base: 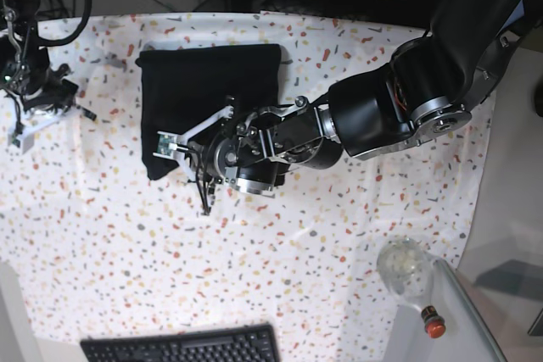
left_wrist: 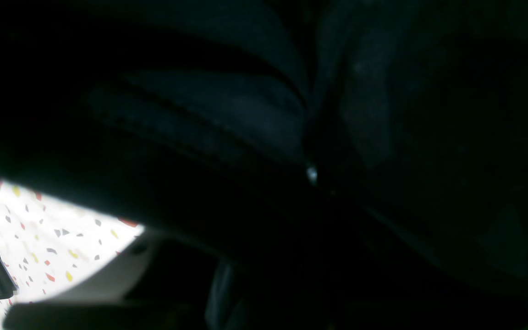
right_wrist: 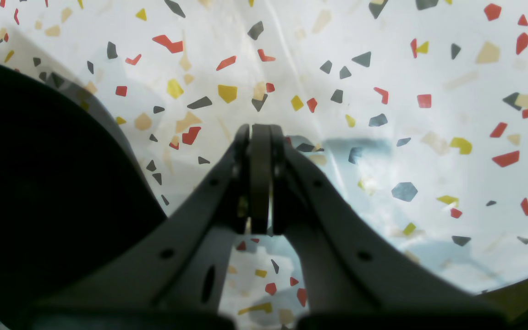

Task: Layout the t-shirt on the table in an organized manner, then fold the t-shirt properly
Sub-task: 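Grasp the folded shirt with the left gripper and rotate it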

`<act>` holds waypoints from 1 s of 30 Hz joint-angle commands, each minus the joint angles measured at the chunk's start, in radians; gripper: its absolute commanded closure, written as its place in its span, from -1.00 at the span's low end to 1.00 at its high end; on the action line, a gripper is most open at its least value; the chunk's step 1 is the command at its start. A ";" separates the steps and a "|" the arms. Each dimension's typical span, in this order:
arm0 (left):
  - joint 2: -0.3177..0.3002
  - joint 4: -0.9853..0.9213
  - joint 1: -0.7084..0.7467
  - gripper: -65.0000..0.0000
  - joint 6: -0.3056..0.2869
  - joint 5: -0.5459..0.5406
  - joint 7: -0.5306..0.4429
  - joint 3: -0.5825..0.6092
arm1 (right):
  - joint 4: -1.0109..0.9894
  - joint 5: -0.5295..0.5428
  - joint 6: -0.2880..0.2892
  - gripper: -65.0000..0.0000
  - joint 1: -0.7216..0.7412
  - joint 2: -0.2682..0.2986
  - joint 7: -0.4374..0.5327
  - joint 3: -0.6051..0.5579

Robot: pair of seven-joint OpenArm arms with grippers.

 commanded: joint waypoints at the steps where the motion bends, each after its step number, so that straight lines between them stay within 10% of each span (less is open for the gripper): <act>1: 0.010 0.014 -0.026 1.00 0.004 -0.002 -0.019 -0.007 | 0.012 0.000 0.001 1.00 0.006 0.015 0.015 0.004; 9: 0.012 0.017 -0.031 1.00 0.004 0.000 -0.016 -0.007 | 0.012 0.002 0.001 1.00 0.006 0.015 0.015 0.000; 18: 0.009 0.068 -0.035 -0.43 0.003 0.000 -0.016 -0.007 | 0.012 -0.001 0.001 1.00 0.006 -0.012 0.014 0.006; 30: -0.039 0.292 -0.104 -0.76 0.003 -0.010 0.165 -0.007 | 0.012 -0.001 0.001 1.00 0.007 -0.013 0.014 0.000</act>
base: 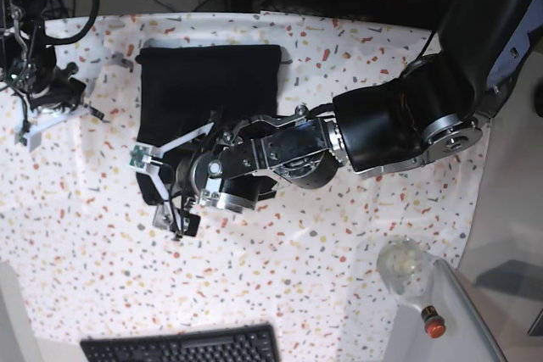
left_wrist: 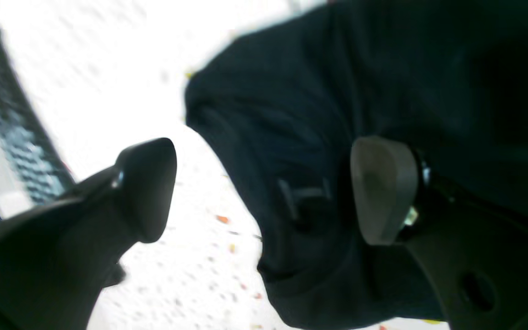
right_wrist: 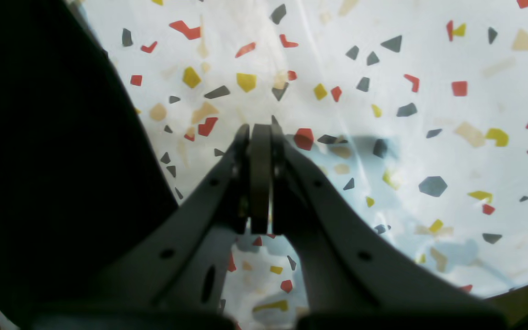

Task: Layout the t-shirt on the table in an organized manner, then fold the t-shirt properly
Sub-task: 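Grasp the folded shirt with the left gripper and rotate it, then grasp the folded shirt edge with both grippers and square it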

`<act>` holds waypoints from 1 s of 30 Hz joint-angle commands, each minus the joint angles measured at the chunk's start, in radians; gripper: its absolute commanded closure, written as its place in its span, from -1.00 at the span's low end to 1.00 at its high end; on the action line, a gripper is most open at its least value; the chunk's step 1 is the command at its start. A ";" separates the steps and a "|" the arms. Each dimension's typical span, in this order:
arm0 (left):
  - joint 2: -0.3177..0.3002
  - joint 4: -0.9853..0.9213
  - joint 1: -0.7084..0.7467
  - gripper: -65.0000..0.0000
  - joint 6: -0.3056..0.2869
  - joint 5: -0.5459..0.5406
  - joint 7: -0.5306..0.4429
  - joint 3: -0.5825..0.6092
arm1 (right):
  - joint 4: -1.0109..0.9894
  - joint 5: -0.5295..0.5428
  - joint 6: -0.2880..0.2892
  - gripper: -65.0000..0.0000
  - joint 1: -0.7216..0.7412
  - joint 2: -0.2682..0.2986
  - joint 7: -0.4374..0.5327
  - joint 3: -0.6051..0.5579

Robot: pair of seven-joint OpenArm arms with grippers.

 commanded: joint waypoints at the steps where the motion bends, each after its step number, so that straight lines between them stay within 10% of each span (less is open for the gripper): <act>1: -0.012 0.032 -0.030 -0.76 0.005 0.003 0.002 -0.010 | 0.013 0.002 0.001 1.00 0.008 0.014 0.014 0.006; 11: -0.090 0.302 0.147 -0.58 0.005 0.002 0.057 -0.447 | 0.076 0.002 0.001 1.00 -0.001 0.017 0.013 -0.043; 15: -0.120 0.442 0.386 1.00 0.005 0.013 0.057 -0.665 | 0.226 0.001 0.001 1.00 -0.032 0.020 0.013 -0.136; 30: -0.121 0.444 0.816 1.00 0.006 0.013 0.048 -0.900 | 0.181 0.001 0.000 1.00 -0.046 -0.021 0.017 -0.383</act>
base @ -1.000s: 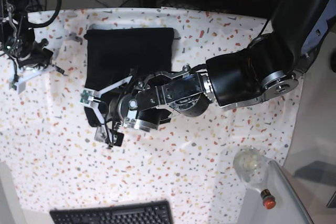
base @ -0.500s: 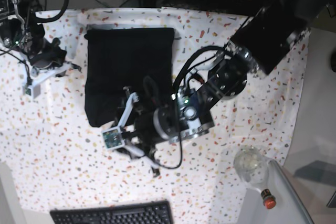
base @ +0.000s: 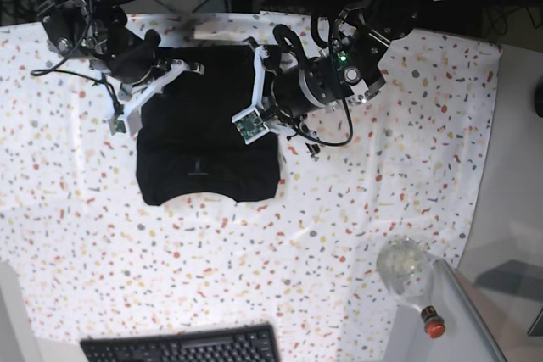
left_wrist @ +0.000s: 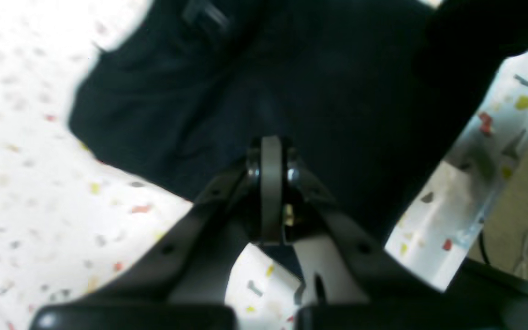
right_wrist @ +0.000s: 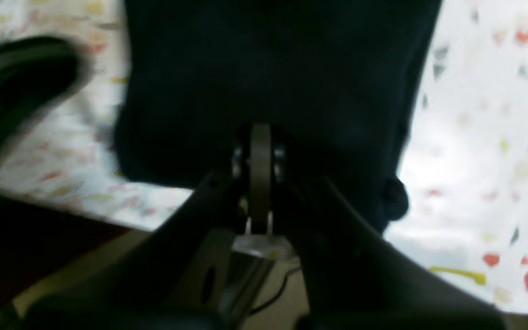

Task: Layout the t-shirt on the table in an organized manner, then fold the t-shirt properly
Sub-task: 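Grasp the folded shirt edge with both grippers and square it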

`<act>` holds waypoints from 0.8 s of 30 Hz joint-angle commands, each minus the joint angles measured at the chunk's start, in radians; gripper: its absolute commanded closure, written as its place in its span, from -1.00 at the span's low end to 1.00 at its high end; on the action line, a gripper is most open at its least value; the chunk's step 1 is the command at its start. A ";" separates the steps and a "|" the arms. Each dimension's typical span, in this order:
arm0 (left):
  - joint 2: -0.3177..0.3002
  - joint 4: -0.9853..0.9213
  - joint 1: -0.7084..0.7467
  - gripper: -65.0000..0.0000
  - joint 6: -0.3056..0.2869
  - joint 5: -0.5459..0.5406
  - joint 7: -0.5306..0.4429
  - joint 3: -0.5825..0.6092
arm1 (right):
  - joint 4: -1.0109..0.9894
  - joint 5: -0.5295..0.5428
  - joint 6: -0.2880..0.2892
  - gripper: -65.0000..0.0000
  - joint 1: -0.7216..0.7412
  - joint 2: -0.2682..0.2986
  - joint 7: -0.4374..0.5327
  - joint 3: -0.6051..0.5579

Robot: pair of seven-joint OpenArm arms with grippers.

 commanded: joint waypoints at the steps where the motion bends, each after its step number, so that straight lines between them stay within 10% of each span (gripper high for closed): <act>1: 0.001 -0.018 -0.012 1.00 0.000 -0.008 -0.020 -0.001 | -0.013 0.006 0.001 1.00 0.001 0.008 0.016 0.000; 24: -0.044 -0.030 0.028 1.00 0.003 -0.007 -0.014 -0.001 | 0.080 0.007 0.003 1.00 -0.085 0.041 0.131 0.025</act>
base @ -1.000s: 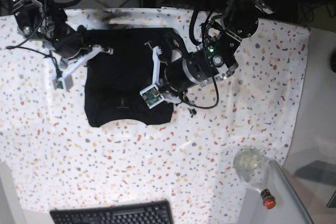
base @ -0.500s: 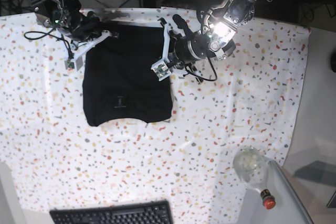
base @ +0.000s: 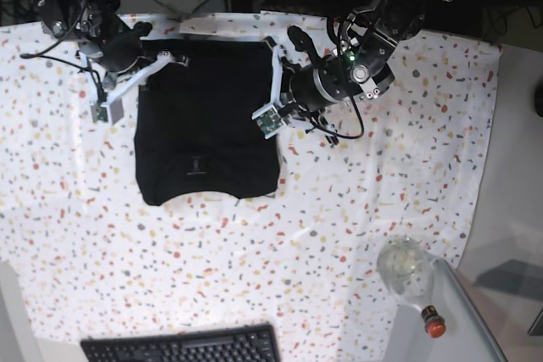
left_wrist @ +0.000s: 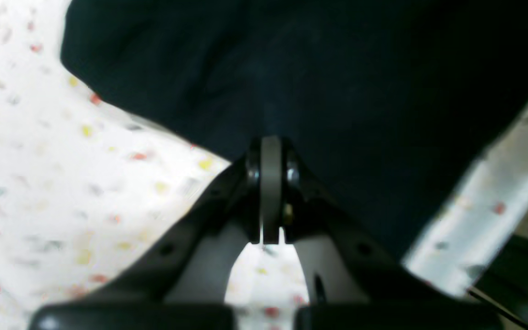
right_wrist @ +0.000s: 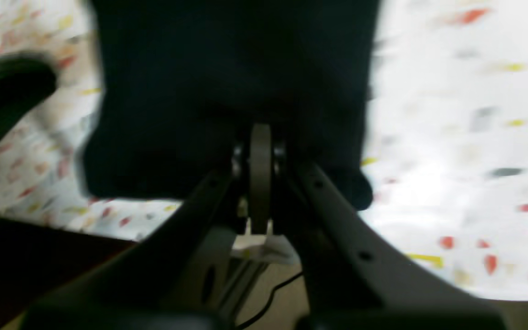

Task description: Layout the t-shirt on the table in an organized manner, then fold the t-shirt properly

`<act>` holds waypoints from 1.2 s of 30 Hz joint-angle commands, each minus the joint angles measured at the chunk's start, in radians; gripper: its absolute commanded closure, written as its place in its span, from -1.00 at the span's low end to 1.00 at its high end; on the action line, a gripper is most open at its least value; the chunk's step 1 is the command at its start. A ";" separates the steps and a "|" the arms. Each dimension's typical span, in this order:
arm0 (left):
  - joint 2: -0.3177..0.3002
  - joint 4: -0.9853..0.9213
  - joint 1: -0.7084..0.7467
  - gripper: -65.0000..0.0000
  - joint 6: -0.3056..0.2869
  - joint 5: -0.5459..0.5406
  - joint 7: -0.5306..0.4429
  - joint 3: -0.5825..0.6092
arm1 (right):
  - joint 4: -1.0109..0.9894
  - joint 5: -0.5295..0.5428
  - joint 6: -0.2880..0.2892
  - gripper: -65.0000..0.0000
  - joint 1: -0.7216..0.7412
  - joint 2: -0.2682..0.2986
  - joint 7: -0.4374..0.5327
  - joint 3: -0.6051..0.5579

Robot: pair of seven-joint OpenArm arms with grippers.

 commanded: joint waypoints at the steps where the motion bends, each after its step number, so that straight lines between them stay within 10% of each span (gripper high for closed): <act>1: 0.003 0.012 0.008 1.00 -0.005 -0.014 -0.017 0.005 | 0.002 0.010 0.004 1.00 -0.003 0.000 0.010 0.000; 12: -0.026 -0.005 0.036 1.00 -0.003 -0.017 -0.022 -0.034 | -0.026 0.010 0.004 1.00 -0.037 -0.020 0.012 0.009; 27: -0.149 0.334 0.506 1.00 -0.006 -0.016 0.089 -0.420 | 0.159 0.126 0.003 1.00 -0.560 0.182 0.010 0.410; 36: -0.143 0.249 0.799 1.00 -0.003 -0.016 -0.142 -0.428 | 0.073 0.132 0.015 1.00 -0.668 0.184 -0.130 0.370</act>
